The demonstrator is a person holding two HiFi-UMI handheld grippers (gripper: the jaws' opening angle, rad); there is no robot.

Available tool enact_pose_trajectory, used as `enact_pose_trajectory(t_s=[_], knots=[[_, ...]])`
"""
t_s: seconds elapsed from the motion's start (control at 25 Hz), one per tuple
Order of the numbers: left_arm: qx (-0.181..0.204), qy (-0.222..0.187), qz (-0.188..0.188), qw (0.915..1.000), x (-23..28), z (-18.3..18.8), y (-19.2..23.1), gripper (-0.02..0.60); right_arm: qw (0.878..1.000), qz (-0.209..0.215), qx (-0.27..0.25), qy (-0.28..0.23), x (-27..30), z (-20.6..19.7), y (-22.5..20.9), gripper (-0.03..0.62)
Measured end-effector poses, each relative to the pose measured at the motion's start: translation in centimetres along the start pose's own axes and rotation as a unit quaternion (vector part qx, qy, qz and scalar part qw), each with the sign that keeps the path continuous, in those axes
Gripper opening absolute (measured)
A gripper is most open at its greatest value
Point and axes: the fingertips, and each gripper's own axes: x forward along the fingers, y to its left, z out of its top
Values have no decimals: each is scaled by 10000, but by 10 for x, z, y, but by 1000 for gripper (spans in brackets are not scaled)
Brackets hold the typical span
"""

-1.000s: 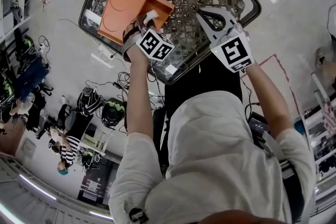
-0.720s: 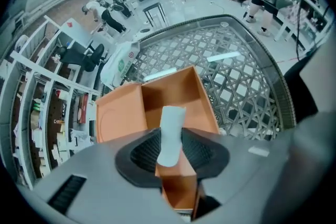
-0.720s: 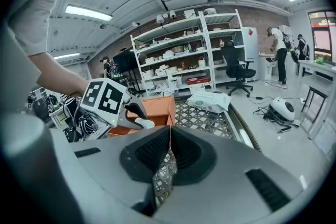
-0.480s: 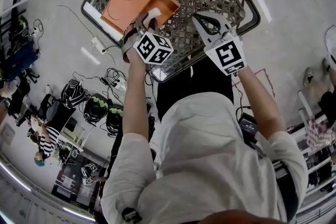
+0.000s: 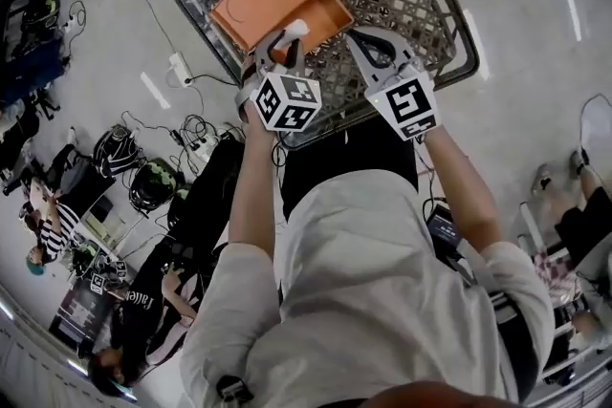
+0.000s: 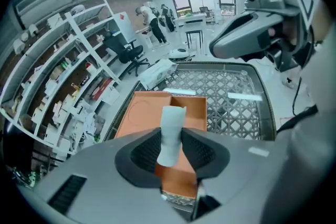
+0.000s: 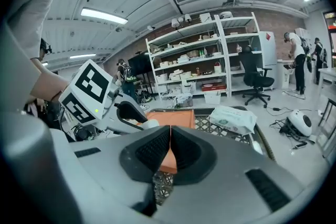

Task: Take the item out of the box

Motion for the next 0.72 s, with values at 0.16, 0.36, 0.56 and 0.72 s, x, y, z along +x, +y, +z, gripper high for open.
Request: enact_pose_trajectory(t_s=[0.16,0.36,0.56,0.72], knots=[[-544,-327,57,9980,-23,-3,-3,123,9999,112,-109,-43,2,6,17,5],[-1295,-722,206,9887,-49,10,16,123,9996,226,-133,-69,13,33,21,5],[-1843,-1107,433,9757,-75,16,21,121,9995,250,-99,-144,12,50,30,5],[-2317,-1537,612,9586,-101,24,23,123,9993,249,-84,-251,9,62,38,5]])
